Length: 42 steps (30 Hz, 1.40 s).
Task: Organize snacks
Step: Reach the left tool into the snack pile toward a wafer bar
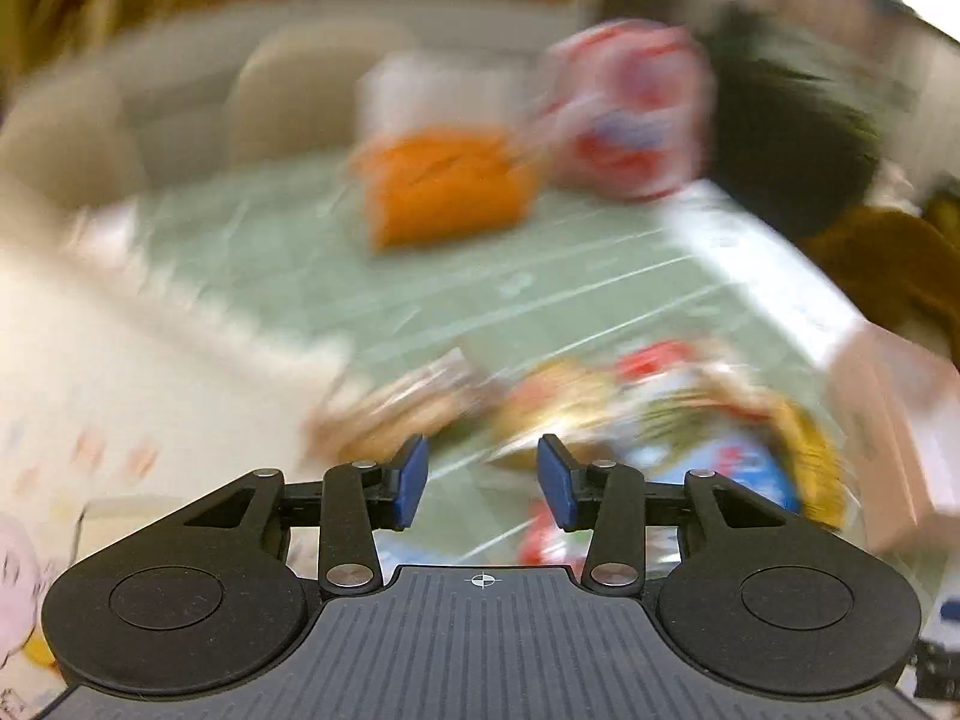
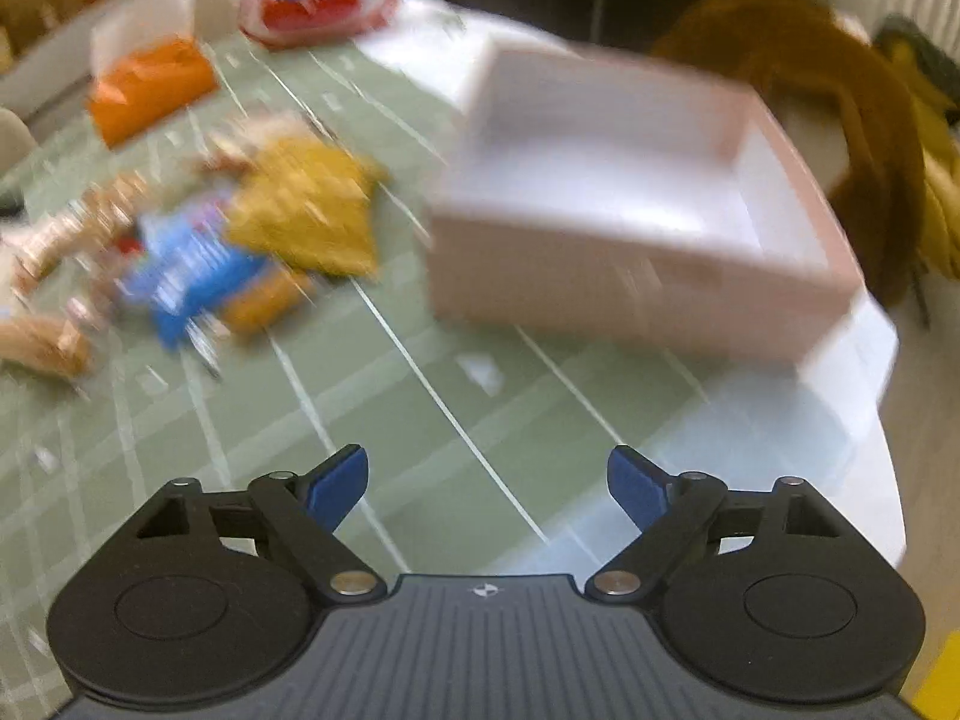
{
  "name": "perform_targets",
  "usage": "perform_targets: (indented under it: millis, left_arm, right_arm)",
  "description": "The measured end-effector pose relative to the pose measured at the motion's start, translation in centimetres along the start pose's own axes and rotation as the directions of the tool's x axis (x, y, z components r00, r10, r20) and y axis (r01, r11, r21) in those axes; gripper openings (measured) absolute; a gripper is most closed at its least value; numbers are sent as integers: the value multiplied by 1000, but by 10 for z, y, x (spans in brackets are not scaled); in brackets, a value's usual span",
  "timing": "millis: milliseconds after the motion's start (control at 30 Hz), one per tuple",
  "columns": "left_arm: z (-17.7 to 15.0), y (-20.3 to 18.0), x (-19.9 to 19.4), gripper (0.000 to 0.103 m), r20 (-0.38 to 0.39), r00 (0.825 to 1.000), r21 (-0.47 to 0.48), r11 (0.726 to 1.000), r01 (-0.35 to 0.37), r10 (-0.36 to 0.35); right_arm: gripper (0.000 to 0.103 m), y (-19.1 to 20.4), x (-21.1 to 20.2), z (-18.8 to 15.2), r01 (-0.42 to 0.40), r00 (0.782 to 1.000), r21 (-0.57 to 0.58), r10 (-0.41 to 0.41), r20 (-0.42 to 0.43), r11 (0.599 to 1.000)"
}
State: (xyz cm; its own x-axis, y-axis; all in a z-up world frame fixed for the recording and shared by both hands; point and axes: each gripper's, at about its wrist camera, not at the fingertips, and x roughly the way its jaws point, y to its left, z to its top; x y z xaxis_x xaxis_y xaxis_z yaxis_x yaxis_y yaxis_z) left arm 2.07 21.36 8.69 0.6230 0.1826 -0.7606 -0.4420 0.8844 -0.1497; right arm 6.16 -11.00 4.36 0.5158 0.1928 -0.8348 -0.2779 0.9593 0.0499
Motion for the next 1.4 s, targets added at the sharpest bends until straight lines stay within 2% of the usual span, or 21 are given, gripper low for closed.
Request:
perform_targets:
  millis: [33, 100, 233, 300, 367, 400, 433, 467, 533, 633, 733, 867, 1000, 1100, 1233, 1300, 1400]
  left_arm:
    - [3, 15, 5, 45, -31, 999, -72, 997, 10, -12]
    - [11, 29, 9, 45, -28, 999, -142, 990, 24, -28]
    - [42, 35, 20, 45, 70, 997, -122, 991, 47, -38]
    - [56, 41, 46, 46, 46, 998, -113, 992, 48, -43]
    - [55, 53, 76, 45, -25, 999, -114, 993, 32, -35]
    - [52, 55, 86, 38, -68, 997, -107, 994, 22, -30]
    - [46, 57, 87, 40, -79, 996, -100, 994, 42, -50]
    - [42, 58, 86, 40, -56, 996, -99, 993, 70, -76]
    - [37, 54, 80, 40, -76, 993, -67, 994, 91, -96]
    - [25, 34, 71, 45, -140, 981, 18, 990, 141, -137]
    - [6, 13, 64, 45, -191, 969, 94, 980, 176, -156]
    - [-18, 4, 52, 45, -230, 954, 75, 974, 215, -193]
    - [-36, 8, 35, 46, -247, 932, -10, 962, 273, -267]
    - [-36, 12, 13, 45, -227, 938, 2, 963, 269, -262]
    - [-23, 14, -7, 45, -185, 957, 35, 972, 232, -222]
    - [-20, 18, -17, 45, -165, 967, 18, 980, 200, -194]
    - [-15, 30, -22, 45, -177, 967, -77, 982, 171, -182]
  right_arm:
    - [88, 7, -3, 6, -23, 1000, -1, 23, 12, 1000]
    - [88, 21, -2, 18, -61, 998, 5, 61, 8, 998]
    - [88, 57, 5, 38, -69, 997, -38, 69, -17, 997]
    - [88, 77, 6, 43, -89, 996, -95, 87, -23, 992]
    - [88, 88, 6, 44, -92, 995, -130, 88, -40, 987]
    - [88, 90, 6, 46, -95, 995, -138, 89, -46, 986]
    - [88, 90, 4, 44, -109, 994, -142, 103, -46, 984]
    - [88, 88, 1, 42, -131, 991, -139, 126, -42, 982]
    - [88, 85, -2, 40, -173, 985, -129, 169, -46, 976]
    - [88, 92, 7, 44, -234, 971, -123, 224, -84, 964]
    - [88, 109, 10, 43, -274, 960, -134, 261, -105, 952]
    - [88, 140, 13, 36, -319, 944, -180, 296, -142, 930]
    - [87, 160, 27, 35, -276, 956, -232, 241, -166, 933]
    - [87, 159, 35, 40, -266, 959, -221, 234, -160, 938]
    - [86, 148, 35, 46, -156, 986, -218, 137, -100, 963]
    - [81, 143, 32, 47, -179, 981, -195, 160, -109, 964]
    - [81, 148, 18, 46, -271, 961, -216, 251, -113, 938]
